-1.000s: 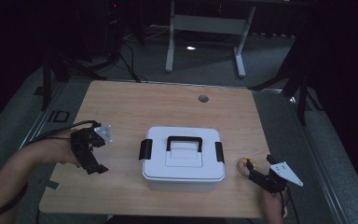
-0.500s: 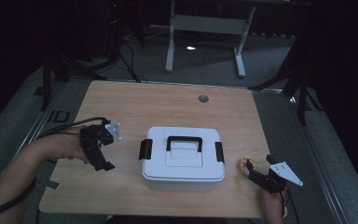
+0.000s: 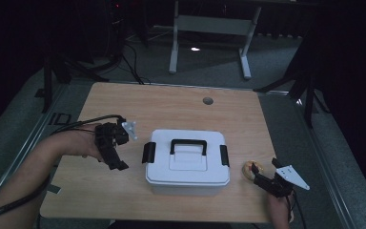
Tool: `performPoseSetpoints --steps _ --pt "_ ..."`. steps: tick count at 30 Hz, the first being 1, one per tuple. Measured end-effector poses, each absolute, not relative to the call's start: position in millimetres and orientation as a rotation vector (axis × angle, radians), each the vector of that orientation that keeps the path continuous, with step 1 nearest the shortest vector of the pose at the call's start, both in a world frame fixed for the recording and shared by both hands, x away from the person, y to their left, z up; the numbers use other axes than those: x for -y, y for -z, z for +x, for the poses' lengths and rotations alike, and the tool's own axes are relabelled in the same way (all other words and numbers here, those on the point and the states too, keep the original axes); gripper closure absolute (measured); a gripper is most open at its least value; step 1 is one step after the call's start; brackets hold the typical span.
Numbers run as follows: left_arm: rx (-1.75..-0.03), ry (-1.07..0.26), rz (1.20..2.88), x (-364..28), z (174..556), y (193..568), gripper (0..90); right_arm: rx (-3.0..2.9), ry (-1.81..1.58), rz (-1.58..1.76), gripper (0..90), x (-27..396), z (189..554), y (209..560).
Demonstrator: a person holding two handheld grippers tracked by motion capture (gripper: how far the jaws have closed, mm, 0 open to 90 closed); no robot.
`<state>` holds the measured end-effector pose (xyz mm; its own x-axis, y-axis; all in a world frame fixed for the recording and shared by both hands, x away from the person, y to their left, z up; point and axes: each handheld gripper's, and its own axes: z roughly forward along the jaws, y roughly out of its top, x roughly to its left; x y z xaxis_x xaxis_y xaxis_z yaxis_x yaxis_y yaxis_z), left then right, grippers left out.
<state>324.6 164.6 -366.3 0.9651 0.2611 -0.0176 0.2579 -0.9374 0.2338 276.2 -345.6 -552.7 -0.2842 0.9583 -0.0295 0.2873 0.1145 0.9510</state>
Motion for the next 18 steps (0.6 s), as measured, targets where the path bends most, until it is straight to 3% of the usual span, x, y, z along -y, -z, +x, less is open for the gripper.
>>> performPoseSetpoints --steps 18 --pt "-0.297 0.008 2.901 -130.2 334.7 371.4 13.9 -1.69 -1.201 1.22 13.7 345.5 275.4 552.7"
